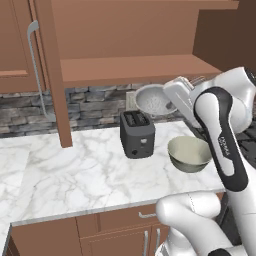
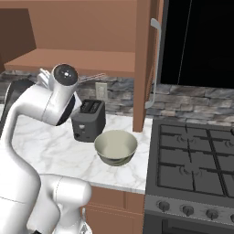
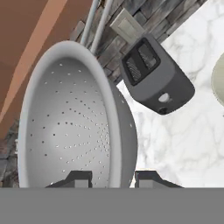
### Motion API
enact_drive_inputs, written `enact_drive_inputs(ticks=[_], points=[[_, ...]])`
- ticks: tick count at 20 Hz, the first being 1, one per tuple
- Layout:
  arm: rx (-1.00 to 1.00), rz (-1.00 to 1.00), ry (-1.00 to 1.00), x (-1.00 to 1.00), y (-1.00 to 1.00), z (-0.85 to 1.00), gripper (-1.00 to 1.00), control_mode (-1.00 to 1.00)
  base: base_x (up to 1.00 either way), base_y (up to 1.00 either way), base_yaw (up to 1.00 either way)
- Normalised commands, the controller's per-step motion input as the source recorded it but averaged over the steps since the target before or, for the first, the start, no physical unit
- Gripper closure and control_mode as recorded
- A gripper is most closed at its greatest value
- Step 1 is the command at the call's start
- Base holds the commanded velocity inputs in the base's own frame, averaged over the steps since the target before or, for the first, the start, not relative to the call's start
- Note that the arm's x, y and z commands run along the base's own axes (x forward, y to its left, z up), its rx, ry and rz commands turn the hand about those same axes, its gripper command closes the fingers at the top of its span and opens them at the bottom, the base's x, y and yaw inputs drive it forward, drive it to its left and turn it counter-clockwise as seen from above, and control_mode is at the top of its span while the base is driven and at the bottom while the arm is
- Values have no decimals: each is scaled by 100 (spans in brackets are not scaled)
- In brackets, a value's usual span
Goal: Open the cabinet and setup a tea strainer by placing it in the bowl upright.
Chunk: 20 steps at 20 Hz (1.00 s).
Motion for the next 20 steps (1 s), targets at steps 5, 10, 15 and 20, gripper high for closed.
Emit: enact_drive_inputs(ticks=[5,10,15,20], points=[[0,0,-6,-2,-30,-60,100,-100,0,0,0],[0,0,-3,0,-20,-22,100,-100,0,0,0],[0,0,1,0,-9,-5,100,-100,0,0,0],[-10,0,13,0,-46,14,100,-100,0,0,0]])
